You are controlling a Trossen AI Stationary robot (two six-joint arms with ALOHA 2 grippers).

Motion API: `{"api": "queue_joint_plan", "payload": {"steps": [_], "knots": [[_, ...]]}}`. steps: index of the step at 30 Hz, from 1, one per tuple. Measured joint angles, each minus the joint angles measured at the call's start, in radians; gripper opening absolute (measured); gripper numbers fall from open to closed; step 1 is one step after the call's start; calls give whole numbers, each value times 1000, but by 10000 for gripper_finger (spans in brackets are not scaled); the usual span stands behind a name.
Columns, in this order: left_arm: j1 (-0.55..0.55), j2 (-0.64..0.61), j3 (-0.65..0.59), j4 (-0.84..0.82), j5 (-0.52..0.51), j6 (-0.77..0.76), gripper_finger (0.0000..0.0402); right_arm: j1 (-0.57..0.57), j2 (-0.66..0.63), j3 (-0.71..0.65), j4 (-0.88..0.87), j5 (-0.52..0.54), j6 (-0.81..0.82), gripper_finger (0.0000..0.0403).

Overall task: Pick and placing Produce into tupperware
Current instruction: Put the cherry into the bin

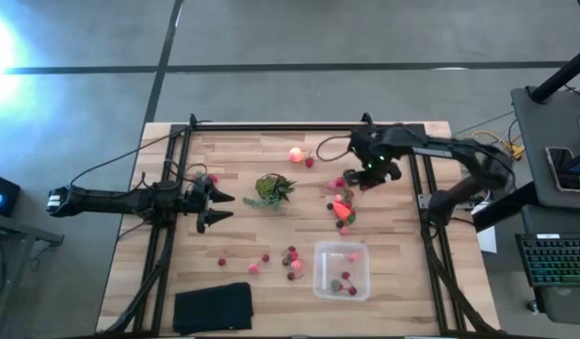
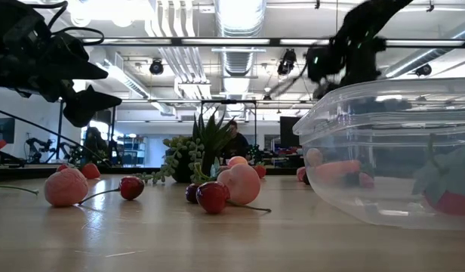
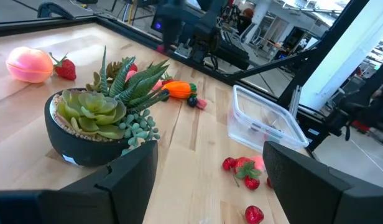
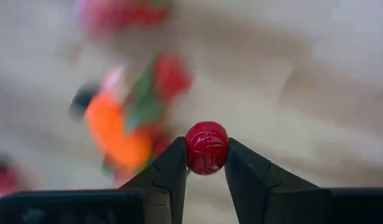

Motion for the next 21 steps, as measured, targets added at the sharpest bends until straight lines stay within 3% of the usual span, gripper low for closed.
{"api": "queue_joint_plan", "payload": {"steps": [3, 8, 15, 18, 21], "knots": [[0, 0, 0, 0, 0, 0, 277, 124, -106, 0, -18, -66, 18, 95], [0, 0, 0, 0, 0, 0, 277, 398, -229, 0, 98, -87, 216, 100], [0, 0, 0, 0, 0, 0, 277, 744, -207, 0, 211, 135, 427, 99], [0, 0, 0, 0, 0, 0, 277, 838, -159, 0, 234, 217, 502, 109], [0, 0, 0, 0, 0, 0, 277, 883, -104, 0, 268, 218, 569, 130]]}}
